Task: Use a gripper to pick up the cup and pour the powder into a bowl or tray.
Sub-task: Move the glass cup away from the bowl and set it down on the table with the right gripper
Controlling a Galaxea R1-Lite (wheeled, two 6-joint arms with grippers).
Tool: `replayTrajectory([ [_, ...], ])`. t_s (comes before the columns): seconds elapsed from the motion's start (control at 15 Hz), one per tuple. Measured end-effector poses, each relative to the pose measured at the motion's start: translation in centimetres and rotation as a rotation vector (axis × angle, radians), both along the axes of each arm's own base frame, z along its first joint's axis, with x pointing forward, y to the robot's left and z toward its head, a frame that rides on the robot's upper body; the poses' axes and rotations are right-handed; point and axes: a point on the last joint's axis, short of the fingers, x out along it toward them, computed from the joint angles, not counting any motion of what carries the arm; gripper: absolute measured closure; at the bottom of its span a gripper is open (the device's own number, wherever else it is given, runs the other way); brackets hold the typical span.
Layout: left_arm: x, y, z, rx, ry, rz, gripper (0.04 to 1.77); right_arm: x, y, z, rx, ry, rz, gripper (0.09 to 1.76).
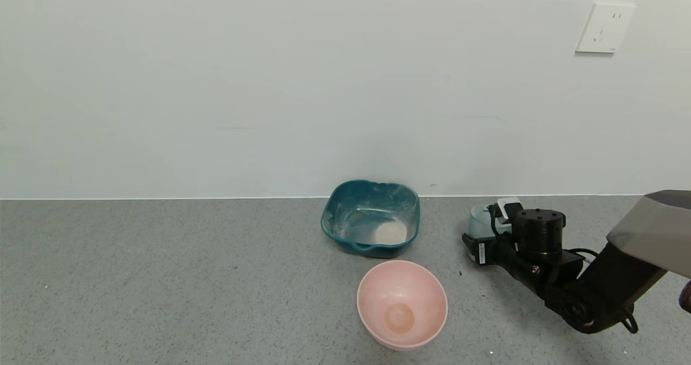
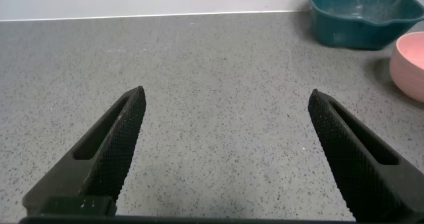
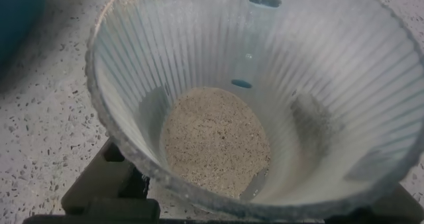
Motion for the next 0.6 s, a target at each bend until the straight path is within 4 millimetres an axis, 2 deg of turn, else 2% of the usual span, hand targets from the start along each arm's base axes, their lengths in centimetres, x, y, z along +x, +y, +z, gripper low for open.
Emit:
replayTrajectory([
  [0.13,0.00,0.00,0.00,0.000,0.000,0.000,0.05,0.02,-0.03,-0.06,0.000,0.002,0.000,0.48],
  [0.27,0.00,0.00,0.00,0.000,0.000,0.000,0.05,-0.01,-0.06,-0.11,0.000,0.004,0.000,0.39],
  [0.6,0.00,0.00,0.00,0.000,0.000,0.000,0.05,-0.11,-0.12,-0.23,-0.003,0.013,-0.001,0.27],
])
